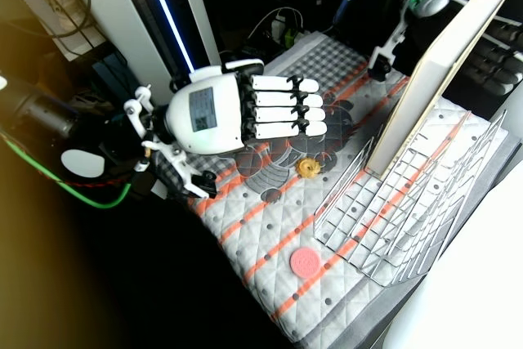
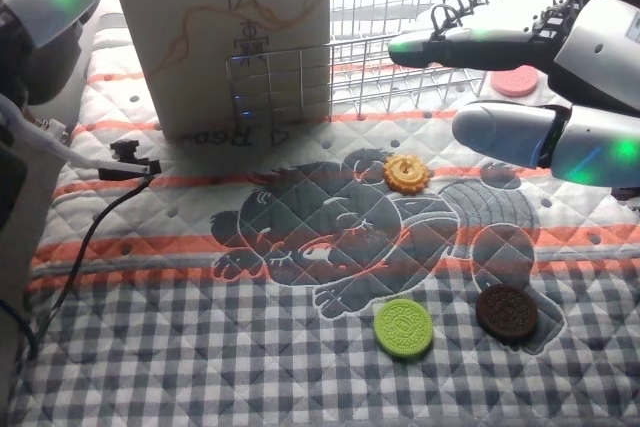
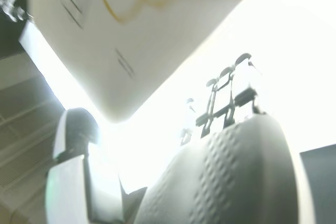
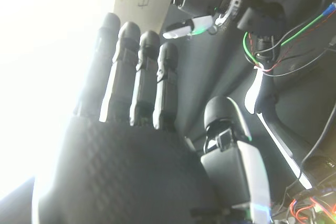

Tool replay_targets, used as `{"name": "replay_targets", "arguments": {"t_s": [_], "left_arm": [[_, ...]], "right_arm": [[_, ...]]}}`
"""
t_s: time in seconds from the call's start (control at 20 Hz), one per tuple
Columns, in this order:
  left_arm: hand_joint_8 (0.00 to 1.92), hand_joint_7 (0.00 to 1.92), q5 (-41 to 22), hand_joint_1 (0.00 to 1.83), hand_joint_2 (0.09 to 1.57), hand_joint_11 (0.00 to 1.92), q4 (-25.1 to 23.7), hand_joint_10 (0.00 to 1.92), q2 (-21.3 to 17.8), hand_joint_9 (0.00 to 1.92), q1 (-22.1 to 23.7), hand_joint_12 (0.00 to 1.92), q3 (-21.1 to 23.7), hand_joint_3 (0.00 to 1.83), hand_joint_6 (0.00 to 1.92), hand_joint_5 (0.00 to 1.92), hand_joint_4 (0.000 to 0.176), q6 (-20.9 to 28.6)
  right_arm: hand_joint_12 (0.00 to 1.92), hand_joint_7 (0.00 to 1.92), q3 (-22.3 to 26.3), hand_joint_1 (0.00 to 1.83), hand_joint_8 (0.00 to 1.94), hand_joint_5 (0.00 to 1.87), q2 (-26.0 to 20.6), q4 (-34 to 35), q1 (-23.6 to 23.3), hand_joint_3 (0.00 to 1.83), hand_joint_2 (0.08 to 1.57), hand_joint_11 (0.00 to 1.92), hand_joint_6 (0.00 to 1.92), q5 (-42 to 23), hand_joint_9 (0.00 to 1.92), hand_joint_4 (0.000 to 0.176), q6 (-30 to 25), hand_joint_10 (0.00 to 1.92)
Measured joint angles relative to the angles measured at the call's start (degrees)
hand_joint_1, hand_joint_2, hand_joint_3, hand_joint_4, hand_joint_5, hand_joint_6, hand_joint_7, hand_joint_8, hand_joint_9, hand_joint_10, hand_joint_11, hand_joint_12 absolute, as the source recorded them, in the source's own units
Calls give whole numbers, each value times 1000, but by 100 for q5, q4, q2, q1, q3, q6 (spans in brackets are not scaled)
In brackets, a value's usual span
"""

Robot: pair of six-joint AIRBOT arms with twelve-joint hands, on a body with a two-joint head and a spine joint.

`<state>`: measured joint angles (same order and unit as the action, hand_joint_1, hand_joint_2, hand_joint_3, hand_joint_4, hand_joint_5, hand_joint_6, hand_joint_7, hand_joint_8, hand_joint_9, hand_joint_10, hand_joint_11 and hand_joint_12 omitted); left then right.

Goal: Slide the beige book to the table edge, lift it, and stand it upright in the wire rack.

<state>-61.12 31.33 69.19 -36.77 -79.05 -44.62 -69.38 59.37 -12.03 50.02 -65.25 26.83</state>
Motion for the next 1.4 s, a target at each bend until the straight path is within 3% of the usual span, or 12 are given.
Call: {"name": "replay_targets", "arguments": {"t_s": [0.3,0.65,0.85,1.1,1.2,1.3,1.35,1.4], "left_arm": [[0,0,-125,531,906,4,33,0,509,0,188,2,0,0,0,0,176,142],[0,0,-229,557,897,12,76,0,765,0,413,5,-120,0,0,0,176,72],[0,0,-111,546,898,40,-122,0,710,0,417,22,-111,0,0,0,176,74],[0,0,-70,537,928,0,-981,0,-238,0,310,0,350,12,0,0,176,-37],[0,0,-125,403,912,0,-1453,0,-785,0,68,0,702,3,0,0,176,-44],[0,0,-308,124,1006,0,-1897,0,-1279,0,-271,0,1095,30,0,0,176,-48],[0,0,-730,4,1228,0,-2149,0,-1703,0,-756,0,1523,26,0,0,176,-48],[0,0,-776,4,1228,0,-2157,0,-1727,0,-787,0,1561,26,0,0,176,-42]], "right_arm": [[7,537,0,0,4,519,4,17,0,2,1365,442,0,2,474,0,0,3],[3,527,-17,0,0,521,46,17,0,0,1355,434,3,4,468,0,0,0],[10,534,-17,0,3,529,42,22,0,0,1348,452,4,4,472,0,0,2],[16,526,234,0,0,537,-317,162,0,2,1361,468,5,11,471,0,225,1],[16,514,411,0,8,533,-573,245,68,0,1326,471,6,-98,458,0,411,10],[0,480,485,0,0,525,-726,424,225,0,1288,397,1,-350,400,0,415,0],[0,448,671,0,0,496,-903,896,540,0,1311,379,0,-697,370,0,688,0],[0,448,695,0,0,496,-920,938,573,0,1311,379,0,-734,370,0,741,0]]}}
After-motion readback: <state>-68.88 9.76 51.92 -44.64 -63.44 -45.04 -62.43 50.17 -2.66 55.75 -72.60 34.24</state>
